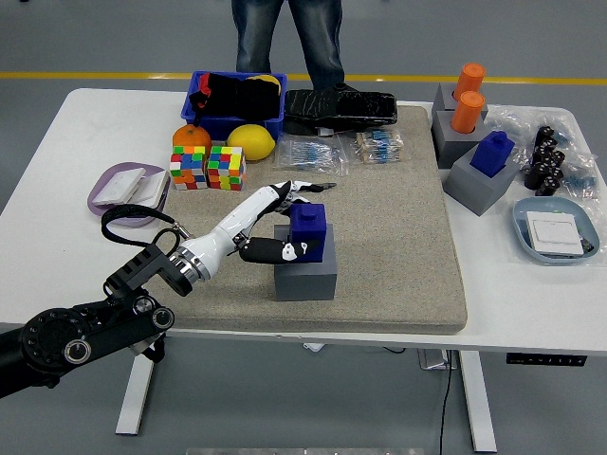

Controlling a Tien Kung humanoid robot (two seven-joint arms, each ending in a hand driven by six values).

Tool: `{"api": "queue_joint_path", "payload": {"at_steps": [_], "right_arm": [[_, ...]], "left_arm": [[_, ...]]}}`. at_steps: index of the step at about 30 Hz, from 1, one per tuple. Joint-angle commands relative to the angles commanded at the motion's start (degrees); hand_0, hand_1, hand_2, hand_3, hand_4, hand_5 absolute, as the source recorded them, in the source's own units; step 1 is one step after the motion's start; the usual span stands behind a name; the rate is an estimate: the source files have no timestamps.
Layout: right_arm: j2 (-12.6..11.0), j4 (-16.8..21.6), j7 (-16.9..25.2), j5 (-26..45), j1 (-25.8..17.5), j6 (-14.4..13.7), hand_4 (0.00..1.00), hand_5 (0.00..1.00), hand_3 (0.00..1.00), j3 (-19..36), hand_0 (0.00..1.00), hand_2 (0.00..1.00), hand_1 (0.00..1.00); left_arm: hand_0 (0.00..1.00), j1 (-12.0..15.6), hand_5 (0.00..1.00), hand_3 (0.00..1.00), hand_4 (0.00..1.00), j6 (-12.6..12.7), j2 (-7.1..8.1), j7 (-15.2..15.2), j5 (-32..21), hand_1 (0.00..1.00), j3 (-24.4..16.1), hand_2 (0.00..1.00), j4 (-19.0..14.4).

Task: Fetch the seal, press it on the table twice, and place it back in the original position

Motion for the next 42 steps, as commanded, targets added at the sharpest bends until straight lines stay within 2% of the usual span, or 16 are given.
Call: {"api": "queue_joint_path", "payload": {"at_steps": [42], "right_arm": [[0.1, 0.2, 0.1, 0.2, 0.2, -0.1, 0.788, 0.447, 0.614, -0.1, 0.783, 0.655, 0.682]], "left_arm": [[0.577, 0.3, 0.002, 0.834, 0.588, 0.4, -0.68, -0.9, -1.3, 0.478, 0.6, 0.486, 1.6]]}}
